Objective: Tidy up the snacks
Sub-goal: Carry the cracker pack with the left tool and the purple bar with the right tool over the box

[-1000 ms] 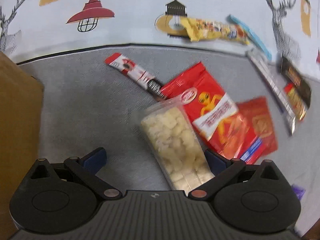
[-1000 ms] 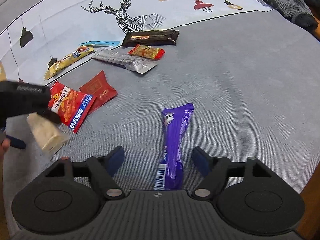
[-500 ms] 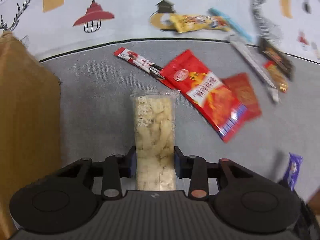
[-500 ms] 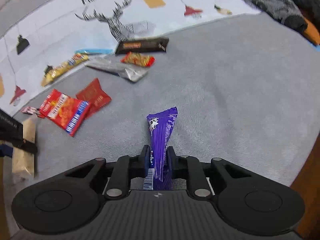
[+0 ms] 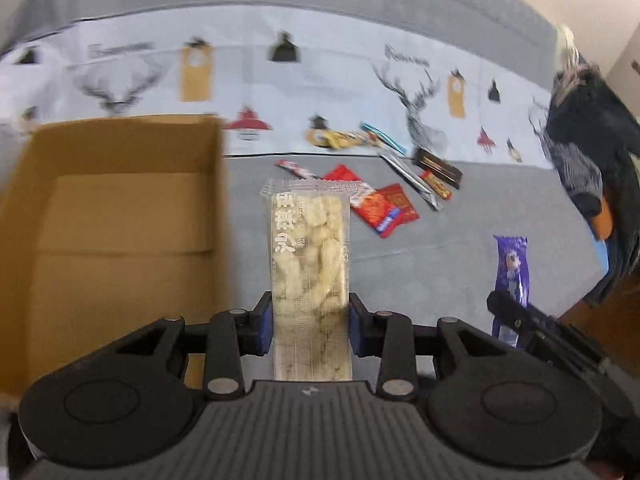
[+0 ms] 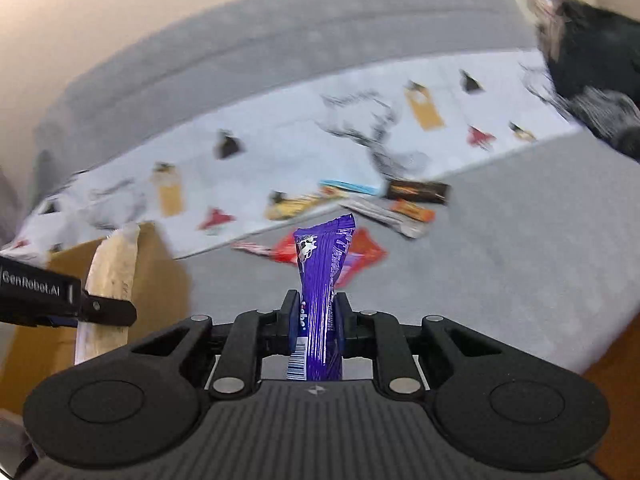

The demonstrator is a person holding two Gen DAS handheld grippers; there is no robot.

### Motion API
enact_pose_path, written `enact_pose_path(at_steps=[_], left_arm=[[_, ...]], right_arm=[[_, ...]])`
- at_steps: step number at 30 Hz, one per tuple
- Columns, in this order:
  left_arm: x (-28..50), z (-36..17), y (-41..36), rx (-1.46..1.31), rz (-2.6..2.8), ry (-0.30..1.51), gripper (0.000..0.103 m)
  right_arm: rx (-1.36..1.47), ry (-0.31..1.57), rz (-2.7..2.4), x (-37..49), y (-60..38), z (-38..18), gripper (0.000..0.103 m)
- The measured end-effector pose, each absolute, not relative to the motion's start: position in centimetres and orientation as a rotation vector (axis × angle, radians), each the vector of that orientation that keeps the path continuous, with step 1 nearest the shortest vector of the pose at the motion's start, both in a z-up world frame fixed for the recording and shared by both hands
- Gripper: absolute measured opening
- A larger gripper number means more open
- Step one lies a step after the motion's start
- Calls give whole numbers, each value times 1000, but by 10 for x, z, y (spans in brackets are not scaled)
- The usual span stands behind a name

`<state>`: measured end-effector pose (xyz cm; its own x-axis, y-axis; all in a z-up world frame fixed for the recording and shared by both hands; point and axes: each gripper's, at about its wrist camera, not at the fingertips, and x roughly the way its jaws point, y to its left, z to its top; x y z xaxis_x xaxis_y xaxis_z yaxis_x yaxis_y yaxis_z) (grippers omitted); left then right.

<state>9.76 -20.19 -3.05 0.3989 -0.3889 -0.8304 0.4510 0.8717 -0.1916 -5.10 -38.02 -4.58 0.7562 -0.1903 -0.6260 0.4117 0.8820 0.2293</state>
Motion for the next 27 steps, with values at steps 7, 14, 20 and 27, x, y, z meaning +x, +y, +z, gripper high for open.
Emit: enact_pose_path(at_steps=[7, 14, 20, 27], left_arm=[[52, -12, -80, 28, -325, 961, 40], [14, 2, 4, -54, -237, 921, 40], [-10, 13, 20, -88, -237, 870, 40], [-20, 23, 17, -98, -259, 843, 40]], right_arm=[[302, 641, -111, -68, -280, -23, 19], [240, 684, 11, -81, -210, -16, 19], [205, 646, 17, -97, -192, -1, 19], [204, 637, 11, -96, -192, -1, 19]])
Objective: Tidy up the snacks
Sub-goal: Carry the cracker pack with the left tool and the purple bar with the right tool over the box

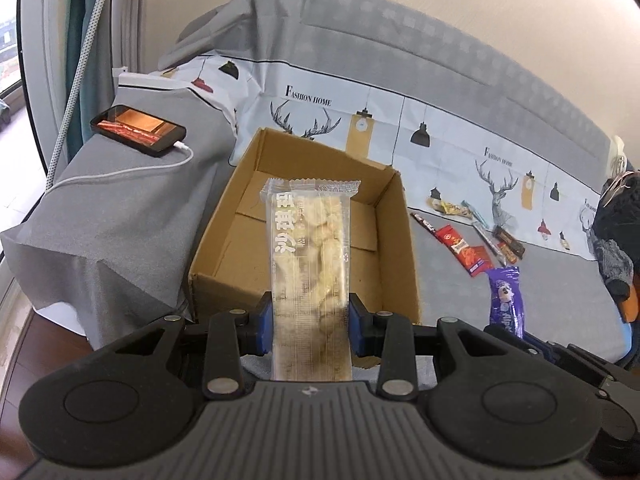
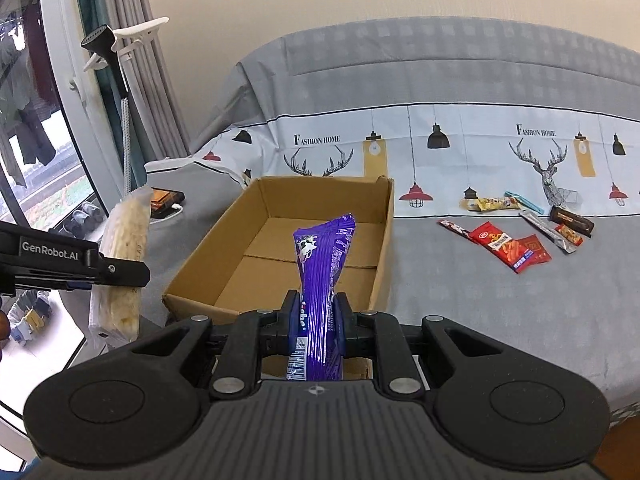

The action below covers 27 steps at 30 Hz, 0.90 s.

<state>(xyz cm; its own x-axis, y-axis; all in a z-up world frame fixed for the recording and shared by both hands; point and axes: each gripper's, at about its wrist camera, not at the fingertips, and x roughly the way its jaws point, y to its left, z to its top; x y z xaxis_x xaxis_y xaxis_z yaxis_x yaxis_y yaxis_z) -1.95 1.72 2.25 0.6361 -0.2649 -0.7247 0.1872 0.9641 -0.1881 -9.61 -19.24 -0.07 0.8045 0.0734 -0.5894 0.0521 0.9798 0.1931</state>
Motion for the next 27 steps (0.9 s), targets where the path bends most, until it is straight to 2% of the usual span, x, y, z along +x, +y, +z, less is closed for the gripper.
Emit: enact_pose_path(at_steps=[12, 20, 27], left_arm=[[15, 17, -4, -101, -314, 867, 40], [99, -5, -48, -27, -325, 941, 40], [169, 10, -81, -27, -292, 1018, 40]], right_arm=[[214, 659, -15, -73, -210, -3, 19], [279, 695, 51, 2, -235, -24, 19], [292, 767, 83, 61, -252, -9, 19]])
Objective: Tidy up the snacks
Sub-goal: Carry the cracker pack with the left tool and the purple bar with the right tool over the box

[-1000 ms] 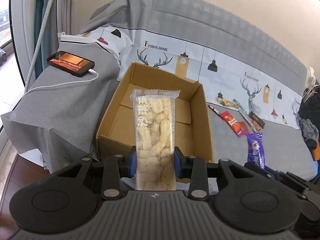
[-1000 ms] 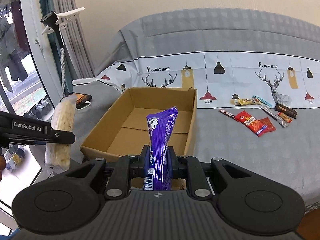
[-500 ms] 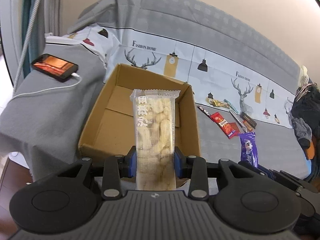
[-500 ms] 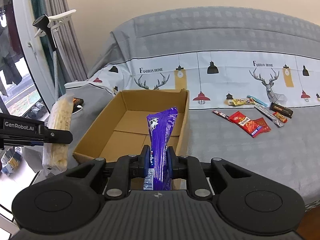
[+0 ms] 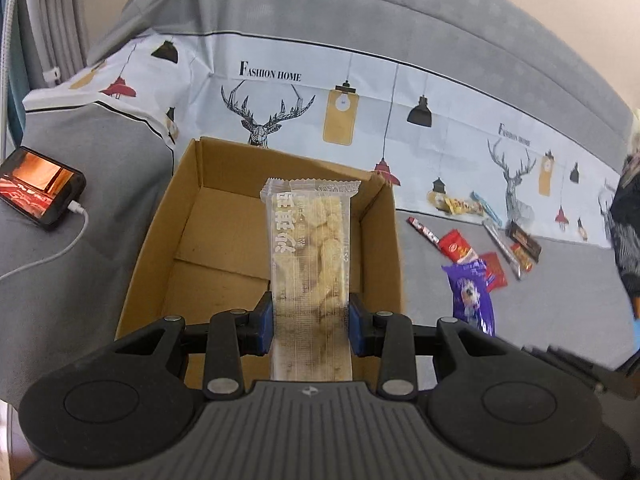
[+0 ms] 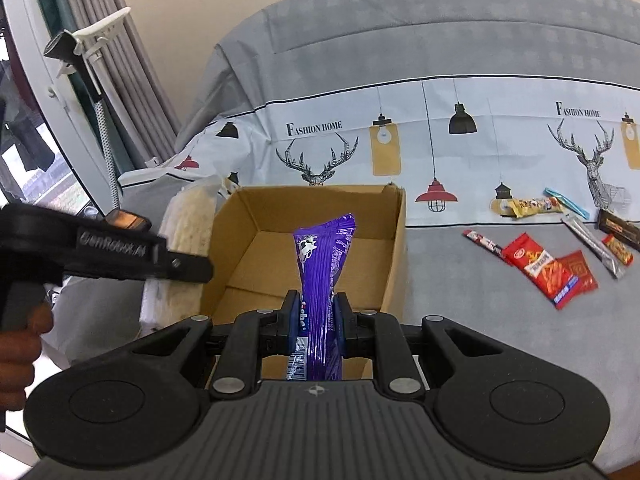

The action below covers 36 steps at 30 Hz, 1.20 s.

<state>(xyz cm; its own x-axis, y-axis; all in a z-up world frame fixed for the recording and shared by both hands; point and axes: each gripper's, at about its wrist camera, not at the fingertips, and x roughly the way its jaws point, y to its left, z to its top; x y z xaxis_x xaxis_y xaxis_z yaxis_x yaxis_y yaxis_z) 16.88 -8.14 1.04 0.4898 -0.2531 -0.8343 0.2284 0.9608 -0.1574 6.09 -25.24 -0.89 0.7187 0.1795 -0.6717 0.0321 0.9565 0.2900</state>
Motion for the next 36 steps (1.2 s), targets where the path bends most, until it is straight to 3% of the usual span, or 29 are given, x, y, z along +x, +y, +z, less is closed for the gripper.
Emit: enact_pose_path(at_steps=[8, 25, 36], left_arm=[[161, 31, -64, -33, -274, 933, 40], [59, 20, -2, -95, -247, 896, 40], [100, -10, -8, -75, -247, 966, 40]], right_arm=[[296, 724, 96, 66, -248, 9, 19], [313, 639, 73, -34, -207, -3, 19], [276, 674, 82, -1, -201, -15, 19]])
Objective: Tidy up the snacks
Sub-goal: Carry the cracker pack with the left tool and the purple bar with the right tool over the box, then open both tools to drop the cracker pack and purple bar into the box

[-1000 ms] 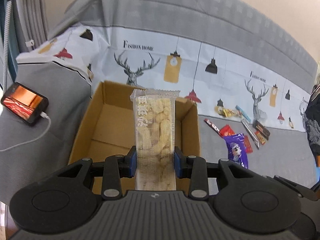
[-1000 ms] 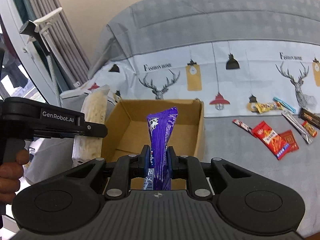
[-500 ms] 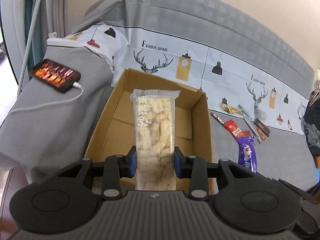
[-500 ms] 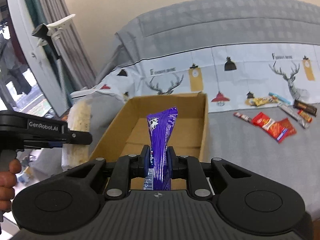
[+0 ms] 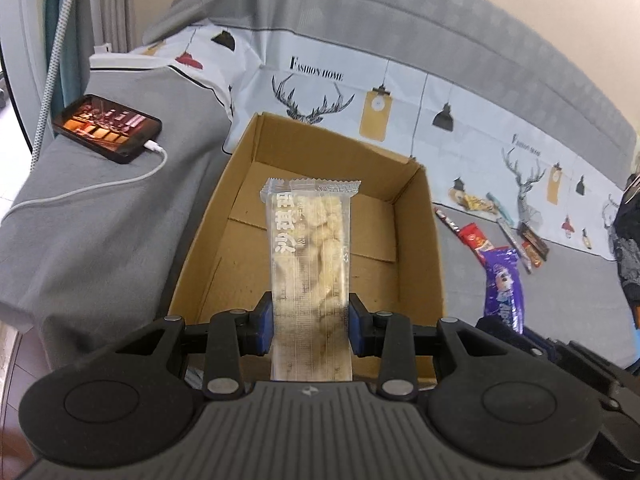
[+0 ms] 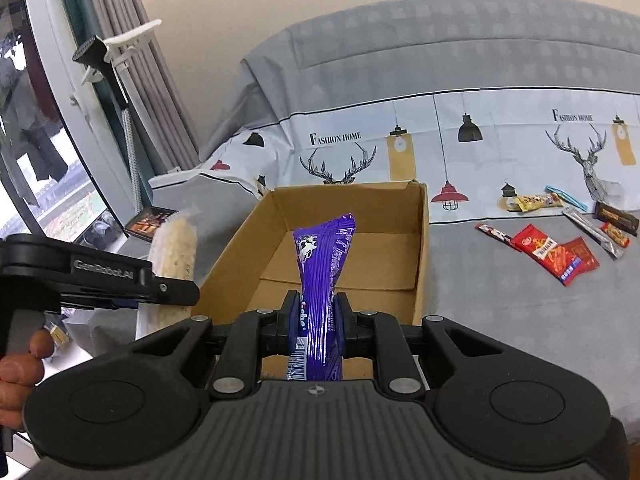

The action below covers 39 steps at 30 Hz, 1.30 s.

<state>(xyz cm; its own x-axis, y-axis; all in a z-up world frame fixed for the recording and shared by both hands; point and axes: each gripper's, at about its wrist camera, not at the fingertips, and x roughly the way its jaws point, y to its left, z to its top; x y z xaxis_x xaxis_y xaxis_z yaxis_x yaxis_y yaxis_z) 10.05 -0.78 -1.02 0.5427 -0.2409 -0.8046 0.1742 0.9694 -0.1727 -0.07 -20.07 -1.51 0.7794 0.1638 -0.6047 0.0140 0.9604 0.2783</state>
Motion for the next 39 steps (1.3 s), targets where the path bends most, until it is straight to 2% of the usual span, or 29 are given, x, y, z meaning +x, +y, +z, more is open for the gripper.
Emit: enact_pose_path(at_steps=[13, 30, 36, 37, 38, 39], left_arm=[[175, -70, -26, -20, -260, 1064, 40], [212, -107, -42, 49, -261, 1090, 40], [214, -107, -46, 100, -255, 1039, 41], [215, -107, -46, 98, -258, 1033, 44], [216, -107, -45, 93, -259, 1033, 65], [217, -106, -43, 89, -248, 1029, 96]], right_arm=[[246, 794, 72, 82, -198, -65, 19], [241, 854, 42, 123, -199, -101, 19], [244, 850, 26, 130, -203, -105, 19], [248, 847, 23, 132, -204, -105, 19], [252, 843, 18, 133, -204, -105, 20], [256, 838, 10, 135, -206, -105, 22]])
